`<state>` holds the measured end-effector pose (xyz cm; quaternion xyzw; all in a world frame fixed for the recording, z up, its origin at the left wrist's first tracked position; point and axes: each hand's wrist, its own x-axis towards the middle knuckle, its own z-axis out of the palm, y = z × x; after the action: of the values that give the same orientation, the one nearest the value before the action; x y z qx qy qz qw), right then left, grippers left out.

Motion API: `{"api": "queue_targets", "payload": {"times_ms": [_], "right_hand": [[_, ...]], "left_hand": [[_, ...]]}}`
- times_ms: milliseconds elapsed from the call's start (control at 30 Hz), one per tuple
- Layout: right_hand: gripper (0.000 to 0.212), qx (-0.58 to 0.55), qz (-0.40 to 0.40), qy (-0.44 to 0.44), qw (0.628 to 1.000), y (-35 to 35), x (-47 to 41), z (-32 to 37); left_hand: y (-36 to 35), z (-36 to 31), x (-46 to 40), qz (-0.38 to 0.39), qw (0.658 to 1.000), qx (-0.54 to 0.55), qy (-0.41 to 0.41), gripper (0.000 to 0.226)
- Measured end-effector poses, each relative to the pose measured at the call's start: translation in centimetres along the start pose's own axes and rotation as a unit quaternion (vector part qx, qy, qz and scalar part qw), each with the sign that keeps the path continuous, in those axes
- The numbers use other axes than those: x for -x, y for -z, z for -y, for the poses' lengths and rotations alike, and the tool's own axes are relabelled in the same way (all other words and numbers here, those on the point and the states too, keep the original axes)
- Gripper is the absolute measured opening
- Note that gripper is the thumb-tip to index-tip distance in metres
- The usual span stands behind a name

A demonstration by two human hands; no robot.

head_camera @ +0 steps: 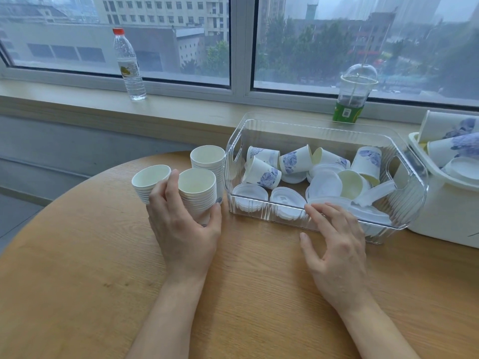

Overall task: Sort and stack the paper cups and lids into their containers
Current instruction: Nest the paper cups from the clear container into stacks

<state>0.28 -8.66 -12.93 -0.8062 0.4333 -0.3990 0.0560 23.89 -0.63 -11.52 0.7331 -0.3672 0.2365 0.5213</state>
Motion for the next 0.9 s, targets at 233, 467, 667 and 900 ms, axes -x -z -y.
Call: {"api": "queue_targets", "payload": {"times_ms": [233,467,667,900], "right_hand": [[0.051,-0.003,-0.003,0.002,1.0,0.0,0.0,-0.1],[0.051,-0.005,-0.006,0.003,1.0,-0.1,0.0,-0.1],[0.051,-0.008,-0.002,0.004,1.0,0.0,0.0,0.0],[0.038,-0.065,-0.024,-0.029,0.997,1.8,-3.7,1.6]], "left_hand": [[0.4,-0.7,-0.1,-0.021,0.999,-0.006,-0.03,0.081],[0.7,-3.3,0.8,0.028,0.993,0.046,-0.109,0.068],[-1.8,-3.7,2.8,0.167,0.967,0.125,-0.145,0.058],[-3.7,-2.4,2.7,0.227,0.96,0.16,-0.043,0.065]]}}
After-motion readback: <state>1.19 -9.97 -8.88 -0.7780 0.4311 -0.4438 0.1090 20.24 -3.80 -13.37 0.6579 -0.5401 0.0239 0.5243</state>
